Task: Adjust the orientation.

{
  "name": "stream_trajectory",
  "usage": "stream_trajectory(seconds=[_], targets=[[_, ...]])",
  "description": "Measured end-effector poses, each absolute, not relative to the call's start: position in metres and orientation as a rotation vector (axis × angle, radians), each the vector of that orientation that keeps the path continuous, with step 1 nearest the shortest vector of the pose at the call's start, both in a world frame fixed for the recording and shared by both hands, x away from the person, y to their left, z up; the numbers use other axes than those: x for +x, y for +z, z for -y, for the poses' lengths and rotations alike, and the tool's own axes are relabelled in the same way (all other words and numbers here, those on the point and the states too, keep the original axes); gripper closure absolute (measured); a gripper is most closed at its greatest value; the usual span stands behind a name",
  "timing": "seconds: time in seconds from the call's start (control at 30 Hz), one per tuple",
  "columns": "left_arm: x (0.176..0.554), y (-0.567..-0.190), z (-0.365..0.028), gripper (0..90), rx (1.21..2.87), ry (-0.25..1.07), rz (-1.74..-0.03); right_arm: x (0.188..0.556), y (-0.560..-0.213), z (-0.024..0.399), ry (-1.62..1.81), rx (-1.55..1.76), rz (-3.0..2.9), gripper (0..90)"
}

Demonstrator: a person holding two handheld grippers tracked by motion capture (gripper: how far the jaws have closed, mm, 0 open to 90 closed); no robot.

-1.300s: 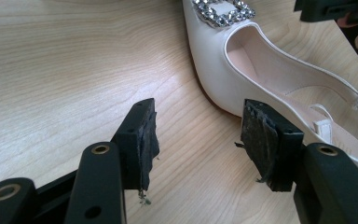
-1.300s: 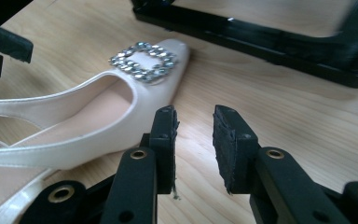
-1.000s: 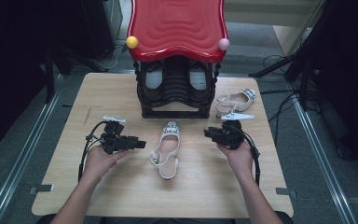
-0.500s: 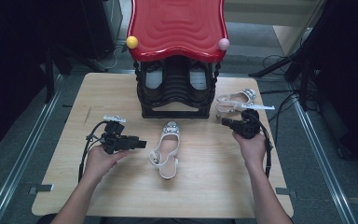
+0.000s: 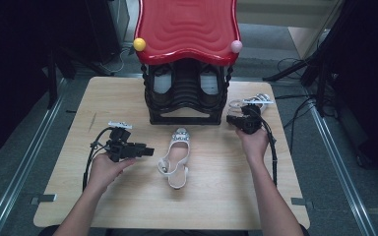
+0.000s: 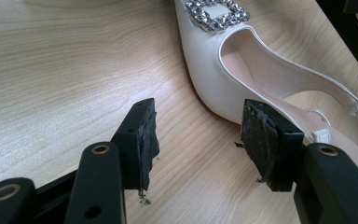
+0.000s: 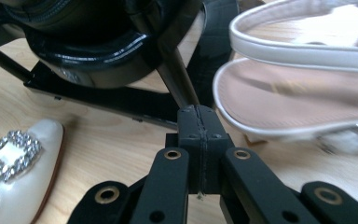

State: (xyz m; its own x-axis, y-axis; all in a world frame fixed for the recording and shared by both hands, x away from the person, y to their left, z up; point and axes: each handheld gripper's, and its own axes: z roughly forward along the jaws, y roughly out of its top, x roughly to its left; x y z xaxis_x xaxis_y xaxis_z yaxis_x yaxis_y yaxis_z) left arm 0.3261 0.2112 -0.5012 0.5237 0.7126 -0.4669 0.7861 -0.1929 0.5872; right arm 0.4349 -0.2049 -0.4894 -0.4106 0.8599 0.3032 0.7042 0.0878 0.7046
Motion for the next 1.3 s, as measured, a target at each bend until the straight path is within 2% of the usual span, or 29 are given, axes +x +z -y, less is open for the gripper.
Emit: stream_trajectory(seconds=[0.6, 1.3], targets=[[0.312, -0.506, -0.222, 45.3, 1.935, -0.088, -1.259, 0.447, -0.493, 0.195, 1.214, 1.577, -2.135, 90.0], [0.318, -0.506, -0.222, 45.3, 1.937, -0.085, -1.249, 0.435, -0.492, 0.204, 1.195, 1.59, -2.123, 90.0]])
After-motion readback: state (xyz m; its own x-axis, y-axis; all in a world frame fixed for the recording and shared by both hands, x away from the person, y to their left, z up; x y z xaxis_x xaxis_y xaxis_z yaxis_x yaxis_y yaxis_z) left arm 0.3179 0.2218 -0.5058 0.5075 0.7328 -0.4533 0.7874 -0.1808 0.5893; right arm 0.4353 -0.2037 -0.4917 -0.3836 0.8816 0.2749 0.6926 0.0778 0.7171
